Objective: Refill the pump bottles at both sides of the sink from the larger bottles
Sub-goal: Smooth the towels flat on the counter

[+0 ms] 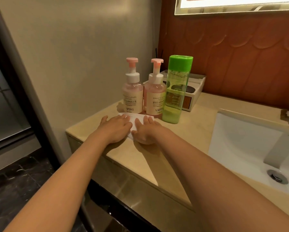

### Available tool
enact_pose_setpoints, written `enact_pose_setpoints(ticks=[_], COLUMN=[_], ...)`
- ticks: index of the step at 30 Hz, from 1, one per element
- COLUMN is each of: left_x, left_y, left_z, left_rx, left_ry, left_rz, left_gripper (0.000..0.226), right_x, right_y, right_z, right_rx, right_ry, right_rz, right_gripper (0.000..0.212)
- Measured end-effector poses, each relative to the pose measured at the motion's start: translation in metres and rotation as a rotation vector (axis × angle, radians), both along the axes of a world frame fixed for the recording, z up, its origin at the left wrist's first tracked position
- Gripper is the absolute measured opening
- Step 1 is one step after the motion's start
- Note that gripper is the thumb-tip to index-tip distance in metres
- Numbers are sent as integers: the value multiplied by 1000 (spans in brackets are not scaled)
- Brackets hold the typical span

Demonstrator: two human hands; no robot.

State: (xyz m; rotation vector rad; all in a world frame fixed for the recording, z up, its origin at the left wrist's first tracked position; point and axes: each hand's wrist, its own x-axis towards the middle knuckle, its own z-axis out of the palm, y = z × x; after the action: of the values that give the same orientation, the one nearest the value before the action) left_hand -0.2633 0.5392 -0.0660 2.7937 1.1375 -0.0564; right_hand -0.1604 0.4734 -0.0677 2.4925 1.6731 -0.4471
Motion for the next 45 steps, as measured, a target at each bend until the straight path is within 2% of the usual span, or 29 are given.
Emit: enact_pose_setpoints(ticks=[6,16,21,35,45], left_x=[-7,-37,-44,21,72], left_y=[-22,-124,-157,-110,-73], left_z=[-2,0,0,4,10], left_rx=[11,6,4,-7,-70], left_ry=[17,-39,-27,63,12], left_rz=[-22,-229,-335,-316,-275], left_gripper=[52,49,49,50,49], right_x=[1,-26,-24,25,70], right_y=[-27,-162,-210,-153,-96], right_z=[-2,0,5,8,7], right_rx=[30,48,14,-38,-51], right_ry=[-30,-168,-148,-119,-133], right_rz=[51,77,82,-31,-95], right_gripper=[61,60,63,60,59])
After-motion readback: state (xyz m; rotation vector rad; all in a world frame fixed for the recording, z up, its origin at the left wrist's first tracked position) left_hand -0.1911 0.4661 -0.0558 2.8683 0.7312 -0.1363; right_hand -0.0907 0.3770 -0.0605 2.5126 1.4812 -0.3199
